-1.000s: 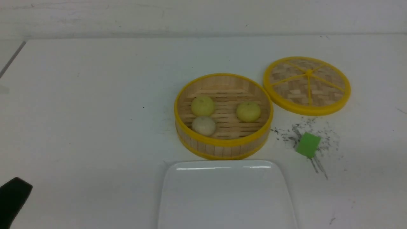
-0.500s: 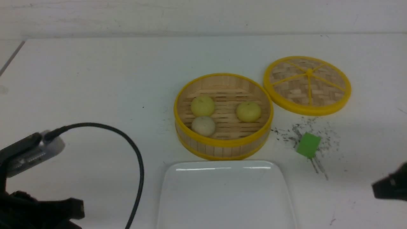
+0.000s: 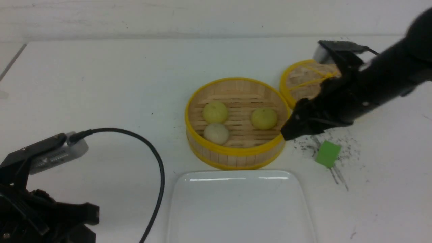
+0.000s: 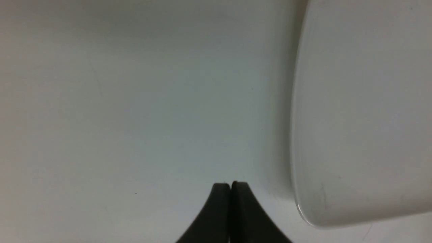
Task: Put the steamed buns into the plate on the white tablecloth.
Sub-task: 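Reach toward a bun in the bamboo steamer with the right gripper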
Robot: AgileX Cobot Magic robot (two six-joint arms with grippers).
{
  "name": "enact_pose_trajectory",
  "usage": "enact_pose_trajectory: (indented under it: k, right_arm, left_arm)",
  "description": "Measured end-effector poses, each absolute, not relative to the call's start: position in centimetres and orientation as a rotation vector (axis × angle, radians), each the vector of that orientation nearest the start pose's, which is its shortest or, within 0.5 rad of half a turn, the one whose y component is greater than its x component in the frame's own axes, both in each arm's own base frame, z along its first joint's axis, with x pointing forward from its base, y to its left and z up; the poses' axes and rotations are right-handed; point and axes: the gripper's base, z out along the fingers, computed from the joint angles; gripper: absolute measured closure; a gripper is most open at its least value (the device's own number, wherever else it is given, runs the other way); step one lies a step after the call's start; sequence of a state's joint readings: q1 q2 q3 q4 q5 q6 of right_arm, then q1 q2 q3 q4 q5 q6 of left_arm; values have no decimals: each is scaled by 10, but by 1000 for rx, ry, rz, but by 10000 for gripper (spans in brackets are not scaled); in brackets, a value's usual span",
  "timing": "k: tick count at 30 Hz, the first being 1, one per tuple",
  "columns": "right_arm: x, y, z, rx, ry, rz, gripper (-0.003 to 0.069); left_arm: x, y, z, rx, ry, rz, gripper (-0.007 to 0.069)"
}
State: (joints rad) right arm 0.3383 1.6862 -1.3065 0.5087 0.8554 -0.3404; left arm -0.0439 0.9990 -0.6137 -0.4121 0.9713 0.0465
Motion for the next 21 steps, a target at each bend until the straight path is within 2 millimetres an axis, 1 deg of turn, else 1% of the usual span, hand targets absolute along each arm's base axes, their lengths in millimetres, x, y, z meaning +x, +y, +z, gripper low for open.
enact_pose_trajectory:
  k: [1,3,6,7,8,10,12,14,15,16,17,18,19,20,21]
  right_arm:
    - [336,162,267,-585,2623,531,170]
    - [352,175,260,-621,2629,399,167]
    - [370,188,253,-648,2602,253,167]
    - [373,190,252,-645,2596,238,167]
    - [385,196,248,-648,2567,177,167]
    - [395,201,241,-631,2543,155,167]
    - [403,205,228,-613,2543,155,169]
    - [407,208,214,-611,2550,156,175]
    - [408,208,213,-611,2549,156,177]
    - [411,210,202,-608,2565,157,192]
    - [411,210,201,-608,2567,157,195]
    - [412,211,196,-608,2568,159,228]
    - [411,212,197,-601,2572,168,269]
    - [411,212,197,-601,2572,168,269]
    - [411,212,200,-596,2579,176,344]
  left_arm:
    - [153,-37,248,-129,2794,-529,604]
    - [153,-37,248,-128,2794,-528,602]
    - [153,-37,248,-129,2793,-528,592]
    - [153,-37,248,-129,2792,-528,591]
    - [153,-37,248,-129,2790,-527,589]
    - [154,-37,248,-130,2787,-527,587]
    - [154,-37,248,-130,2786,-526,584]
    - [154,-37,248,-131,2785,-526,580]
    - [154,-37,248,-131,2785,-526,580]
    - [154,-37,248,-131,2784,-525,577]
    - [154,-37,248,-131,2784,-525,576]
    - [154,-37,248,-131,2784,-525,573]
    - [154,-37,248,-131,2784,-525,572]
    - [154,-37,248,-131,2784,-525,572]
    - [154,-37,248,-131,2784,-525,571]
